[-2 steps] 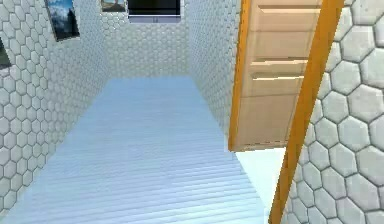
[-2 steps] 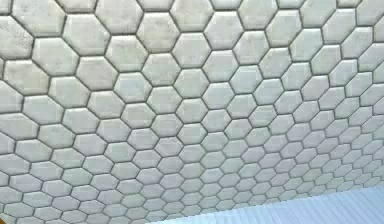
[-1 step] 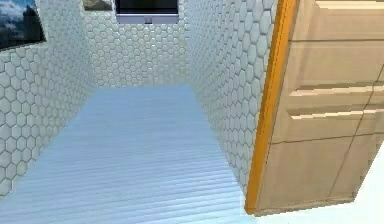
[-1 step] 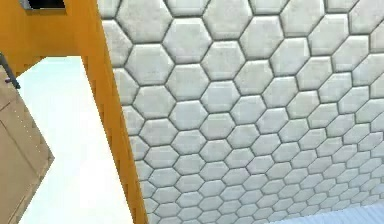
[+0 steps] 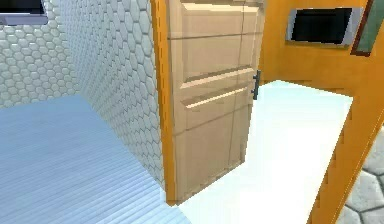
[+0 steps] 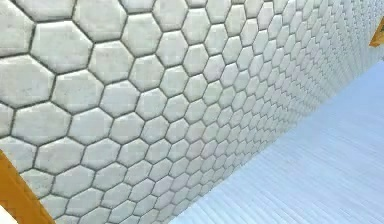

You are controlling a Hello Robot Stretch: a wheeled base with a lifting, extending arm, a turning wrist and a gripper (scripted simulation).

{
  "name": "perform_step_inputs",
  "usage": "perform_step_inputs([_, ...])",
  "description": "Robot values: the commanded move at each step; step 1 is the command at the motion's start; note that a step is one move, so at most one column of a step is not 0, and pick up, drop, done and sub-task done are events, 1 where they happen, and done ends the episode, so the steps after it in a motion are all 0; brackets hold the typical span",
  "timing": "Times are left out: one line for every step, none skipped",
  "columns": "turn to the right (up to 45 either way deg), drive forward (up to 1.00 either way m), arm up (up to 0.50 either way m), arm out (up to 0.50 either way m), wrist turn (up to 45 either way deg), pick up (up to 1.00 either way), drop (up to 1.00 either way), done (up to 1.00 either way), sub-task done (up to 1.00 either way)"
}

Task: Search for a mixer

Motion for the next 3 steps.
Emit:
perform_step_inputs([0.0,0.45,0.00,0.00,0.0,0.00,0.00,0.00,0.00])
perform_step_inputs([39.0,0.00,0.00,0.00,0.0,0.00,0.00,0.00,0.00])
perform_step_inputs([0.0,1.00,0.00,0.00,0.0,0.00,0.00,0.00,0.00])
